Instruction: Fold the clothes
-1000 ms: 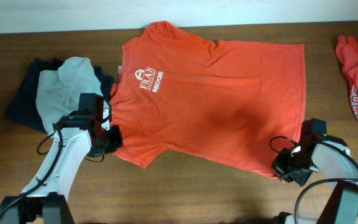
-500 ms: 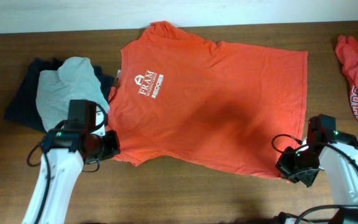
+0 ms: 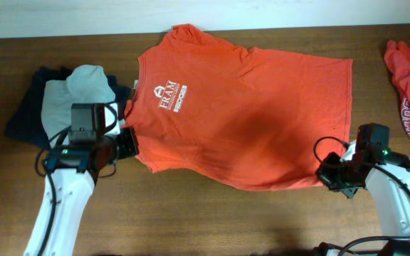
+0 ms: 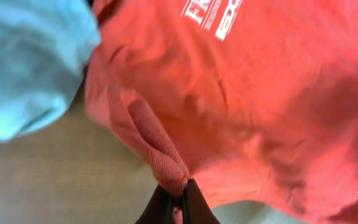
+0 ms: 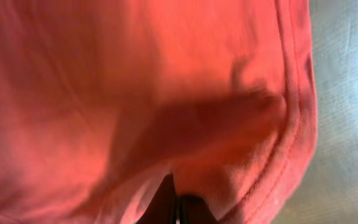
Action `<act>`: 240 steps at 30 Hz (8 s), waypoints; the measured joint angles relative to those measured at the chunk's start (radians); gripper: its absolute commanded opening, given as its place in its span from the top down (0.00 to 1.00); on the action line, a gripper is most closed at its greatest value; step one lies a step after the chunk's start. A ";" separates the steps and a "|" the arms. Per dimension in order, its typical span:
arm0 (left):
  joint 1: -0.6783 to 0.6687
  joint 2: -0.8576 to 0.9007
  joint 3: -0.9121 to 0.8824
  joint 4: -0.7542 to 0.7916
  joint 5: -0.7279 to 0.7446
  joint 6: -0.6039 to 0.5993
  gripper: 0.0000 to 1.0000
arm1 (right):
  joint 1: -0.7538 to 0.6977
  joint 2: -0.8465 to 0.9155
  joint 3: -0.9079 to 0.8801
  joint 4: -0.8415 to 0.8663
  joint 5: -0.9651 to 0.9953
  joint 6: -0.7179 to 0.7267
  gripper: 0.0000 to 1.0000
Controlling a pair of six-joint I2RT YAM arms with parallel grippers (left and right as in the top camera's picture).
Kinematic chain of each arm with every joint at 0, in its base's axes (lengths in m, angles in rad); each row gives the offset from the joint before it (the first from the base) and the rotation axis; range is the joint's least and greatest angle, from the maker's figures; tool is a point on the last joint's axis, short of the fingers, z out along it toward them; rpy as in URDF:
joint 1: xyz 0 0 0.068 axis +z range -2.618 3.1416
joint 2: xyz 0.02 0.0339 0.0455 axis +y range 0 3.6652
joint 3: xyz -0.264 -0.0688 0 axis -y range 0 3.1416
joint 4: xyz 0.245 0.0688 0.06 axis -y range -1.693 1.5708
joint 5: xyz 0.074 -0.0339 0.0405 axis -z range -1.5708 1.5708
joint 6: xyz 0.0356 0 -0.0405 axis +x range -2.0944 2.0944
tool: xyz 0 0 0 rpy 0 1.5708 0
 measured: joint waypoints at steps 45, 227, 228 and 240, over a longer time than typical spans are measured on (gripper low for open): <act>-0.085 0.544 0.146 0.848 0.130 -0.134 0.86 | 0.000 0.170 0.002 0.599 0.097 0.335 0.78; -0.129 1.365 1.335 0.210 0.187 0.160 0.95 | -0.148 0.239 0.469 0.101 -0.299 -0.090 0.38; -0.129 1.365 1.336 0.192 0.191 0.158 0.97 | -0.148 0.239 0.469 0.101 -0.299 -0.090 0.38; -0.075 1.315 1.407 -0.123 0.230 0.183 0.99 | -0.148 0.239 0.469 0.109 -0.278 -0.089 0.38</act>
